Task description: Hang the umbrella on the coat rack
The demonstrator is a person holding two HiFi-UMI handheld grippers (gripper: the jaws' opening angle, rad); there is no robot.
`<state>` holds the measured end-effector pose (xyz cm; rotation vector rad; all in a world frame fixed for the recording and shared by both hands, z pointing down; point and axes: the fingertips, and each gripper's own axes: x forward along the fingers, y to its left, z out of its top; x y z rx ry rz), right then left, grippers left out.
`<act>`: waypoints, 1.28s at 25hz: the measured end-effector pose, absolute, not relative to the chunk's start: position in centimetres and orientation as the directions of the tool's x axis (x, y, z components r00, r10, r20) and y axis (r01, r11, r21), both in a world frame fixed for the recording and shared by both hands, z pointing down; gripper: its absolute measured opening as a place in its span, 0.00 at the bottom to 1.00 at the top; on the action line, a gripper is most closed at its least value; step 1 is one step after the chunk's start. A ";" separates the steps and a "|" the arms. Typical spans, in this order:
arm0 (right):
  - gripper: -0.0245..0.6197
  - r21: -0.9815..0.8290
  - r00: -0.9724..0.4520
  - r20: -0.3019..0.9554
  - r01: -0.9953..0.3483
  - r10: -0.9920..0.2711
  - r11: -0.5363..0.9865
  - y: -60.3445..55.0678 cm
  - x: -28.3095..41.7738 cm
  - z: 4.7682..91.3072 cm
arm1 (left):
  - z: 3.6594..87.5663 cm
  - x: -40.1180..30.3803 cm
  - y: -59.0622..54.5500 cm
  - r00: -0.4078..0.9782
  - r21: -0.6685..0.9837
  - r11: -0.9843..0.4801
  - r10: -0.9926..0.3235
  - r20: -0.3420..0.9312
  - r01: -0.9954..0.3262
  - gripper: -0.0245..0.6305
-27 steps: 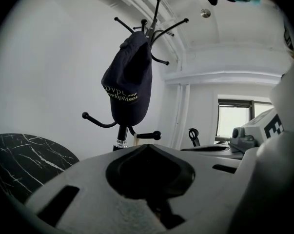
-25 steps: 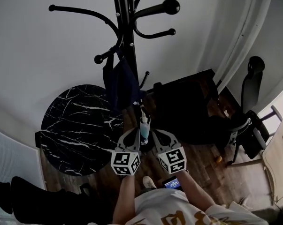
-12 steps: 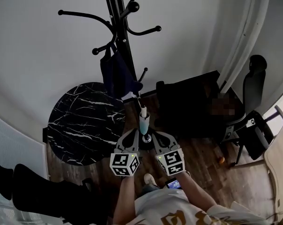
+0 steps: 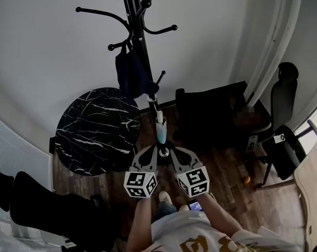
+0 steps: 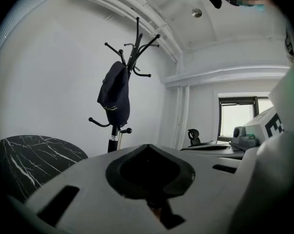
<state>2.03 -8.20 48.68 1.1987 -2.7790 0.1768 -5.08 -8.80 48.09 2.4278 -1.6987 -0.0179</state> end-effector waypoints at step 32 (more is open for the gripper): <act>0.05 -0.091 -0.671 0.144 -0.741 -0.727 0.666 -8.2 4.4 48.7 | 48.3 -4.9 -7.9 0.288 0.137 -0.273 -0.952 0.103 -0.952 0.07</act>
